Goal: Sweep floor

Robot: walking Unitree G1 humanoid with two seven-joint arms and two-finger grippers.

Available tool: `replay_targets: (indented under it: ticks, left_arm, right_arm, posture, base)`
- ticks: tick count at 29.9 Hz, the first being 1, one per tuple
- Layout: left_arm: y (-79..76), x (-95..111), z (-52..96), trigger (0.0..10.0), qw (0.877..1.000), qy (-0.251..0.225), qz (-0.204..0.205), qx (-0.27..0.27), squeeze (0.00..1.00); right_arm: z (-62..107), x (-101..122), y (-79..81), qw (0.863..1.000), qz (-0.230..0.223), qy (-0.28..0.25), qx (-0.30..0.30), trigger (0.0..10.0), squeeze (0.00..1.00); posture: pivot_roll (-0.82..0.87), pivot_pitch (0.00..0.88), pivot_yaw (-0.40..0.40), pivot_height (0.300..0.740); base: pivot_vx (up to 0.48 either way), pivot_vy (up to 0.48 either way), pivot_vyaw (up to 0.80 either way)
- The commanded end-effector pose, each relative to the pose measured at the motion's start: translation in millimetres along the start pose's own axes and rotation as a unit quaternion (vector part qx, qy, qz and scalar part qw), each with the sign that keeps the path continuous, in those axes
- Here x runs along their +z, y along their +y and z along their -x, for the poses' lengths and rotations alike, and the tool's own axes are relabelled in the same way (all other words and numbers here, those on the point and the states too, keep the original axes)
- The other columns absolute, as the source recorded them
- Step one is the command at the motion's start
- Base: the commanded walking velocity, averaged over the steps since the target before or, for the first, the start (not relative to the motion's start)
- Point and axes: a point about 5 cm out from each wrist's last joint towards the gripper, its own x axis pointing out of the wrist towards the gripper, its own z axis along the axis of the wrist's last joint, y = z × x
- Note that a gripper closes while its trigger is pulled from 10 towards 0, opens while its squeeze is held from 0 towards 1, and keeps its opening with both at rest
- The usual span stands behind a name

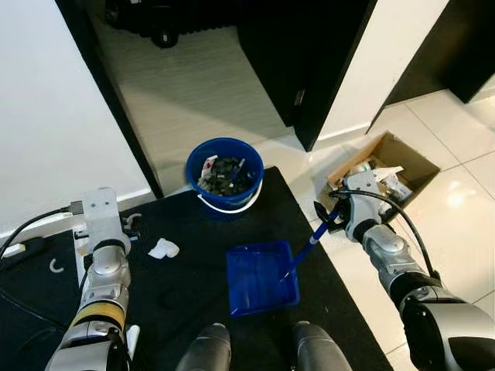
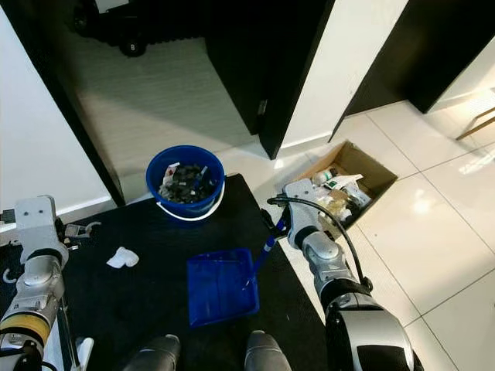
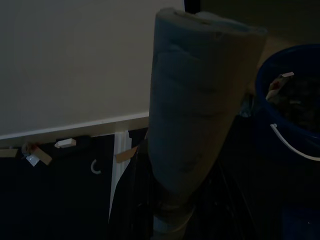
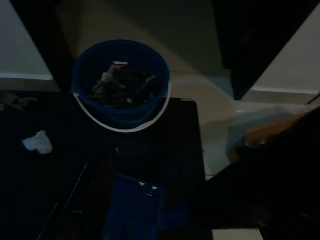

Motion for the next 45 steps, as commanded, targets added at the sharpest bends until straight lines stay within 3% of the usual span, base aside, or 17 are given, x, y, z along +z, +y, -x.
replay_targets:
  ticks: [1, 14, 30, 45]
  left_arm:
    - [2.9, -13, 4.7, 10.0, 1.000, 0.027, 0.009, 0.002, 0.00]
    - [-0.9, -4, 2.3, 10.0, 1.000, 0.013, 0.008, -0.003, 0.00]
    - [-4.6, -2, 3.0, 10.0, 1.000, 0.008, 0.003, -0.009, 0.00]
    - [-0.3, 7, 1.5, 10.0, 1.000, -0.019, -0.018, -0.014, 0.00]
  right_arm:
    - [1.9, -5, 1.3, 1.000, -0.005, 0.010, 0.006, 10.0, 0.00]
    - [3.2, -1, -5.1, 1.000, 0.018, -0.006, -0.019, 10.0, 0.00]
    - [2.2, 4, -9.8, 0.999, 0.010, -0.019, -0.036, 10.0, 0.00]
    - [5.9, 7, -17.8, 0.993, -0.054, -0.059, -0.082, 10.0, 0.00]
  posture:
    - [0.18, 0.154, -0.121, 0.740]
    - [0.18, 0.159, -0.114, 0.740]
    - [0.18, 0.177, -0.107, 0.740]
    - [0.22, 0.178, -0.092, 0.740]
  base:
    - [0.000, 0.000, 0.00]
    - [0.000, 0.000, 0.00]
    - [0.000, 0.000, 0.00]
    - [0.000, 0.000, 0.00]
